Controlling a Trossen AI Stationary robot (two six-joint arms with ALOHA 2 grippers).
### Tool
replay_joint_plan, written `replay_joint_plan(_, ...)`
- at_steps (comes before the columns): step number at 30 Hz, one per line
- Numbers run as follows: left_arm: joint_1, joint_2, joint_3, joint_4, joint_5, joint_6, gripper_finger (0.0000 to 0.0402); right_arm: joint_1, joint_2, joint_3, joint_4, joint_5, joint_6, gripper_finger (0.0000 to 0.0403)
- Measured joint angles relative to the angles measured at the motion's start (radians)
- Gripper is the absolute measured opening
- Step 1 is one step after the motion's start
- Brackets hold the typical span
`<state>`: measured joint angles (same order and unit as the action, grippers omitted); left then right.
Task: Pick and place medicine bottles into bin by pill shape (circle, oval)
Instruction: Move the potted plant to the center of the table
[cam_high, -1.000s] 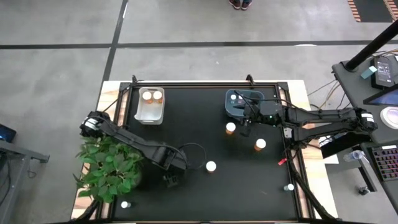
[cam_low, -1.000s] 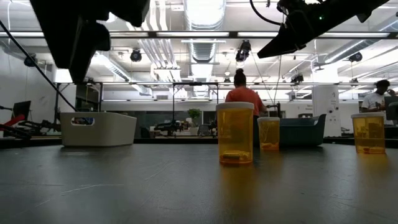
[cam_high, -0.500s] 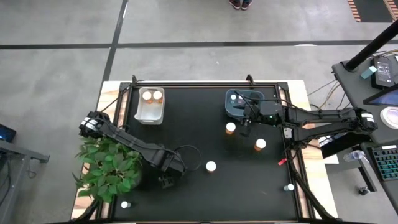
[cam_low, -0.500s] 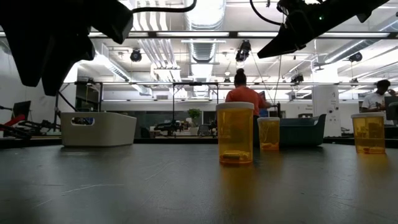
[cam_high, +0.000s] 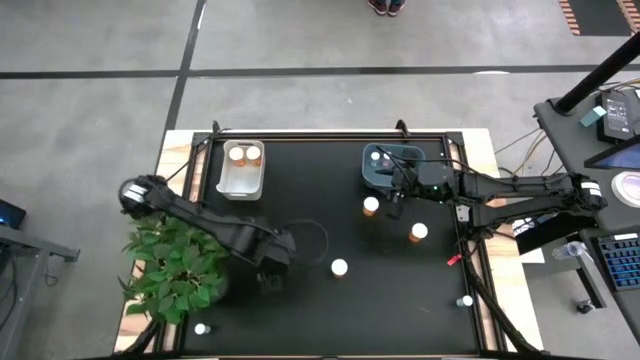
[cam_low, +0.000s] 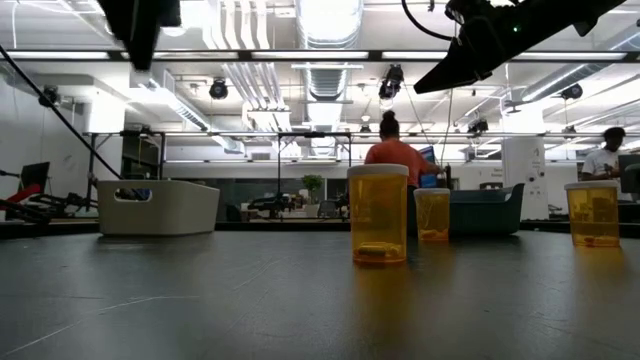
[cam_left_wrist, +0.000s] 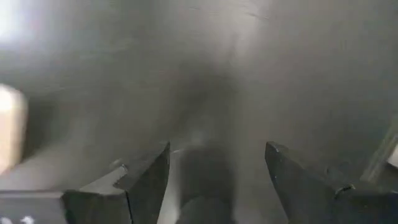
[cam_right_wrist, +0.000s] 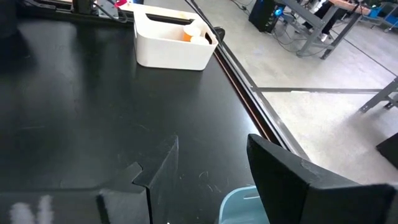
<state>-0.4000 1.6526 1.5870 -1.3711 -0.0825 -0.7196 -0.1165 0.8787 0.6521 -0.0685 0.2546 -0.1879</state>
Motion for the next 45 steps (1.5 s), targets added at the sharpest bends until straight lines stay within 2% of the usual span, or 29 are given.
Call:
replay_joint_plan(5,0.001,-0.113,0.117,-0.166,-0.206,-0.105,0.0246,0.0,0.0,0.0,0.0,0.0,-0.005,0.0185)
replay_joint_plan(10,0.001,-0.263,0.151,-0.189,-0.416,-0.162,0.0246,0.0,0.0,0.0,0.0,0.0,-0.004,0.0185)
replay_joint_plan(14,0.001,-0.392,0.151,-0.184,-0.478,-0.158,0.0246,0.0,0.0,0.0,0.0,0.0,-0.004,0.0185)
replay_joint_plan(18,0.001,-0.506,0.151,-0.17,-0.478,-0.16,0.0246,0.0,0.0,0.0,0.0,0.0,-0.003,0.0185)
replay_joint_plan(21,0.001,-0.564,0.151,-0.132,-0.427,-0.098,0.0246,0.0,0.0,0.0,0.0,0.0,-0.003,0.0185)
replay_joint_plan(24,0.0,-0.608,0.156,-0.161,-0.278,-0.095,0.0246,0.0,0.0,0.0,0.0,0.0,0.005,0.0185)
replay_joint_plan(32,0.0,-0.723,0.169,-0.198,0.048,-0.336,0.0246,0.0,0.0,0.0,0.009,0.0,0.019,0.0185)
replay_joint_plan(36,0.0,-0.801,0.158,-0.2,0.078,-0.416,0.0246,0.0,0.0,0.0,0.029,0.0,0.021,0.0185)
replay_joint_plan(38,0.0,-0.846,0.137,-0.196,0.077,-0.408,0.0246,0.0,0.0,0.0,0.03,0.0,0.023,0.0185)
replay_joint_plan(41,0.0,-0.918,0.078,-0.203,0.098,-0.326,0.0246,0.0,0.0,0.0,0.03,0.0,0.038,0.0185)
replay_joint_plan(45,0.001,-0.976,-0.063,-0.205,0.135,-0.321,0.0246,0.0,0.0,0.0,0.03,0.0,0.039,0.0185)
